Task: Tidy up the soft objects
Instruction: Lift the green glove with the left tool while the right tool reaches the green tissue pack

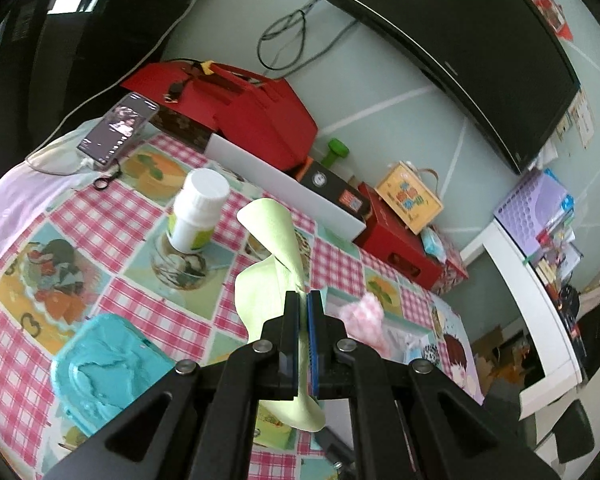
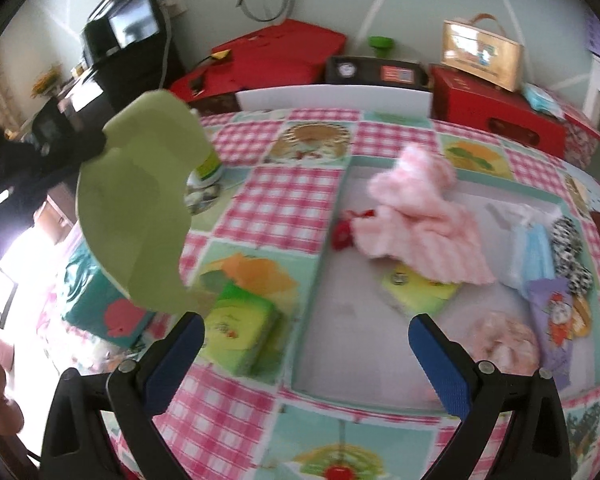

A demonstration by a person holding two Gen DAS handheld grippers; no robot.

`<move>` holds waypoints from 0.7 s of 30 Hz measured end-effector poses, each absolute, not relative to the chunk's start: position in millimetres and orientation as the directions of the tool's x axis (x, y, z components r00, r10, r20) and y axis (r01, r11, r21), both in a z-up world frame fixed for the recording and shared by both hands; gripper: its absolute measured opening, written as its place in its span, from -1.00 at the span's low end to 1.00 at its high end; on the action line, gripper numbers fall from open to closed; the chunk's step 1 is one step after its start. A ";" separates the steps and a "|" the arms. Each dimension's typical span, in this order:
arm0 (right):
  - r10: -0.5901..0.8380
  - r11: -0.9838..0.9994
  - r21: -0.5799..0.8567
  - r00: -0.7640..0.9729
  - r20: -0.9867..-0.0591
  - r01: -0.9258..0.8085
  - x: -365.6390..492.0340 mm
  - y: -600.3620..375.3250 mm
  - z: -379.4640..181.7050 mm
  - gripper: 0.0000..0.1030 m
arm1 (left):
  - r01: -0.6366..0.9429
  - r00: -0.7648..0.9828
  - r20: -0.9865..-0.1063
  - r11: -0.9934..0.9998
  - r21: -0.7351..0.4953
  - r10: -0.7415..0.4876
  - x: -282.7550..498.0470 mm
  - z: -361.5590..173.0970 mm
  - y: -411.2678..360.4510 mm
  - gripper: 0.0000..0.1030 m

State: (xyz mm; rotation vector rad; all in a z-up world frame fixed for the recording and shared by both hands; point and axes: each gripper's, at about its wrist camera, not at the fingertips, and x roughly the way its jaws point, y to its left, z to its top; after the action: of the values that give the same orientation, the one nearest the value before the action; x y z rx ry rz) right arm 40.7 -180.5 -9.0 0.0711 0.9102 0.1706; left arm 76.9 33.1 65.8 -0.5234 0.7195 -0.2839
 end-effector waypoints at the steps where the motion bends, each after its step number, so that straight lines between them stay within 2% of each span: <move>1: 0.183 0.983 0.129 0.598 -0.780 -0.132 41.0 -174.8 -10.2 1.00 | 0.060 0.727 -0.548 0.833 -0.550 -0.414 76.8 65.7 37.4 -0.94; 7: 0.221 0.969 0.113 0.567 -0.793 -0.220 46.3 -144.7 -16.7 0.93 | 0.016 0.749 -0.536 0.820 -0.572 -0.389 76.4 64.7 58.5 -0.94; 11: 0.235 0.959 0.099 0.550 -0.801 -0.265 47.6 -129.6 -20.9 0.81 | -0.002 0.755 -0.532 0.810 -0.587 -0.384 76.8 62.9 68.5 -0.94; 21: 0.186 0.958 0.043 0.502 -0.845 -0.282 55.3 -112.2 -40.2 0.68 | -0.014 0.756 -0.526 0.794 -0.608 -0.390 75.9 59.4 77.4 -0.94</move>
State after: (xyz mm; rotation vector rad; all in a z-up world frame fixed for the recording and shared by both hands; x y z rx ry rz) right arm 55.3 -112.2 -40.2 -0.1049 1.0067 0.2835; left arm 75.9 77.4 59.4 -0.6302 0.6923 -0.2208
